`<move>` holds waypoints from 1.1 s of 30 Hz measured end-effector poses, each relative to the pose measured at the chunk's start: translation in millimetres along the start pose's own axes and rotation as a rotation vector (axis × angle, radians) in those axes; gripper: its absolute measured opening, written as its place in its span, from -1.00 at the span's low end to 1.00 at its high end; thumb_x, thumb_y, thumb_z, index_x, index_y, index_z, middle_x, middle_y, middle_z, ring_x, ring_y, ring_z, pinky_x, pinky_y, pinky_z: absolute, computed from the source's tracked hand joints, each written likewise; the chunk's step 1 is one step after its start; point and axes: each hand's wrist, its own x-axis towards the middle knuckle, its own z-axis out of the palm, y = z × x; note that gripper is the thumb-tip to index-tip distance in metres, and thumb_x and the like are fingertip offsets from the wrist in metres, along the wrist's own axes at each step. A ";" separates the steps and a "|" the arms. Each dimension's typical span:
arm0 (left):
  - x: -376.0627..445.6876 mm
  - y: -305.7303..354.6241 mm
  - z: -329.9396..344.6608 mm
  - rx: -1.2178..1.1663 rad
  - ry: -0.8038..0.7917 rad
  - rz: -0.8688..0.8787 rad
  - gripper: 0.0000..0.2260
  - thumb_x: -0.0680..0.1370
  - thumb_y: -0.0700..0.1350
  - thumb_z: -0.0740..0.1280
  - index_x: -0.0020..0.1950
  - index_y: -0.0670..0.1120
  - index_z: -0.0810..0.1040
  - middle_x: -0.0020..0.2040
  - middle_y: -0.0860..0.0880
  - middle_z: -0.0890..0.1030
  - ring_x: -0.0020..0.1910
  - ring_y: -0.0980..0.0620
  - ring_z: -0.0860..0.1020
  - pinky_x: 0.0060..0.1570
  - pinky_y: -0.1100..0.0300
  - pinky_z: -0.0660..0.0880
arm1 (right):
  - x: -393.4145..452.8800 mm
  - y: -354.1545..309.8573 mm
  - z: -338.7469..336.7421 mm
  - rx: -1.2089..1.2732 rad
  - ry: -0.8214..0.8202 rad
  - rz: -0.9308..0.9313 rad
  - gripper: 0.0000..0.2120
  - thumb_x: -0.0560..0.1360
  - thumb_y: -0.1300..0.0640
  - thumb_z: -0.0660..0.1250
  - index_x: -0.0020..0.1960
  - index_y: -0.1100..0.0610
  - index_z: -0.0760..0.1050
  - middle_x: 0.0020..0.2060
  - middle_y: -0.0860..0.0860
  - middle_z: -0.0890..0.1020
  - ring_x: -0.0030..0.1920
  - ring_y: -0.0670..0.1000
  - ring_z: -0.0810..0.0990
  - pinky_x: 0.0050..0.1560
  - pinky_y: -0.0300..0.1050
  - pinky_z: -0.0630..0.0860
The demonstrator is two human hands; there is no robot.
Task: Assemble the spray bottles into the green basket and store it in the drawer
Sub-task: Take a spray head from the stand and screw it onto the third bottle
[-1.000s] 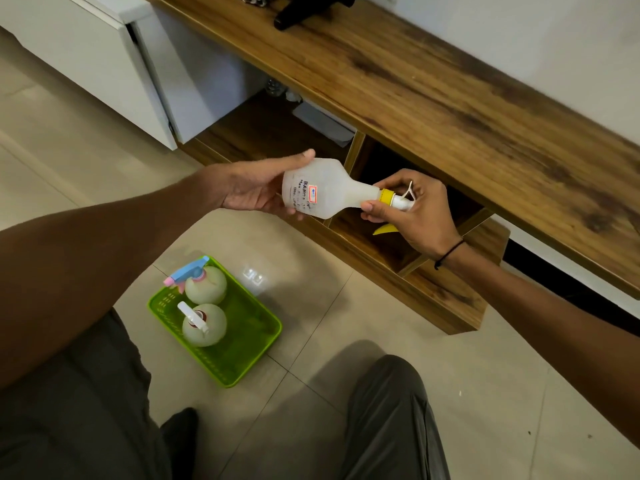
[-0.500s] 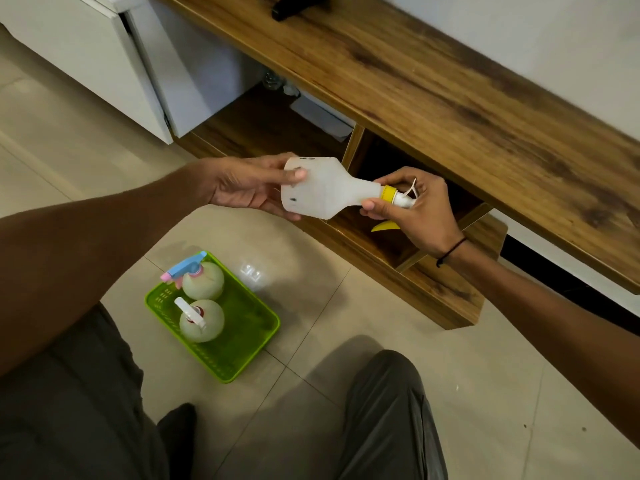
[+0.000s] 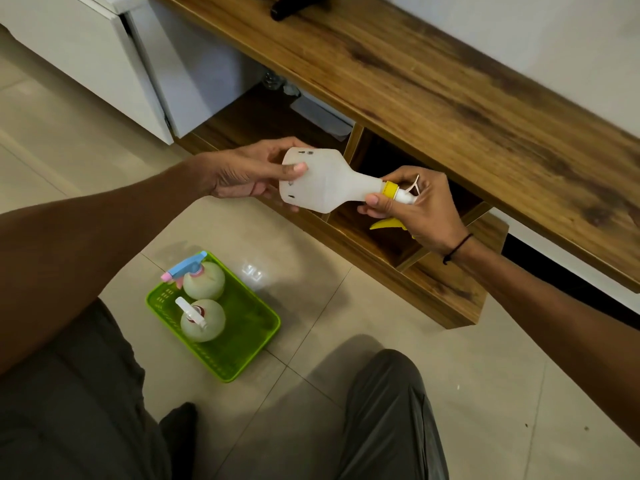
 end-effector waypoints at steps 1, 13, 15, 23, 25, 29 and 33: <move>-0.3 -0.2 1.6 -0.035 0.006 -0.054 -0.58 0.59 0.00 0.39 0.45 0.01 0.50 0.32 -0.10 0.61 0.25 -0.14 0.68 -0.01 -0.07 0.73 | -2.1 0.0 -0.8 -0.047 -0.015 -0.018 -0.65 0.50 0.19 0.53 0.21 0.33 0.59 0.10 0.17 0.72 0.00 0.17 0.79 -0.03 0.14 0.74; 6.6 0.2 13.6 -0.098 0.000 -0.338 -0.39 0.65 0.35 0.15 0.39 -0.11 0.57 0.01 -0.38 0.67 -0.25 -0.13 0.67 -0.51 0.25 0.57 | -14.4 -14.1 0.2 -0.465 0.012 -0.289 -0.53 0.45 -0.13 0.51 0.11 0.21 0.51 0.06 -0.04 0.63 0.07 0.02 0.68 -0.08 0.04 0.68; 6.4 -0.2 14.7 -0.089 0.000 -0.347 -0.40 0.66 0.34 0.14 0.38 -0.11 0.58 0.01 -0.38 0.67 -0.26 -0.13 0.66 -0.50 0.25 0.57 | -14.8 -13.2 0.8 -0.473 0.000 -0.287 -0.52 0.45 -0.17 0.49 0.11 0.19 0.50 0.08 -0.01 0.64 0.08 0.04 0.69 -0.09 0.08 0.69; 2.1 2.2 9.0 -0.018 -0.092 -0.082 -0.53 0.54 -0.18 0.43 0.41 0.09 0.46 0.44 -0.13 0.45 0.35 -0.15 0.57 0.20 -0.11 0.65 | -14.6 -1.7 5.8 0.171 -0.031 0.094 -0.72 0.51 0.22 0.51 0.08 0.23 0.43 0.03 0.28 0.70 -0.09 0.30 0.78 -0.20 0.03 0.75; 2.4 3.3 11.2 0.113 -0.117 0.009 -0.36 0.42 -0.37 0.47 0.40 0.10 0.44 0.40 -0.06 0.43 0.37 -0.15 0.54 0.17 -0.14 0.64 | -16.0 0.7 10.3 0.234 -0.020 0.134 -0.70 0.50 0.22 0.52 0.08 0.22 0.43 -0.04 0.29 0.73 -0.11 0.32 0.78 -0.21 0.04 0.75; 2.3 4.3 15.8 -0.031 -0.044 0.027 -0.11 0.32 -0.11 0.70 0.58 0.10 0.37 0.52 -0.09 0.41 0.46 -0.21 0.51 0.22 -0.17 0.64 | -15.8 2.1 11.5 0.246 0.017 0.112 -0.69 0.49 0.21 0.54 0.06 0.19 0.43 -0.04 0.30 0.72 -0.12 0.31 0.78 -0.22 -0.02 0.74; 0.2 7.5 4.6 -0.069 -0.070 -0.236 -0.17 0.45 0.52 0.25 0.59 0.06 0.40 0.41 -0.20 0.60 0.29 -0.21 0.66 0.18 -0.23 0.64 | -15.0 1.5 9.1 0.213 0.012 0.048 -0.72 0.51 0.27 0.54 0.03 0.16 0.43 0.03 0.24 0.70 -0.10 0.31 0.78 -0.21 -0.02 0.74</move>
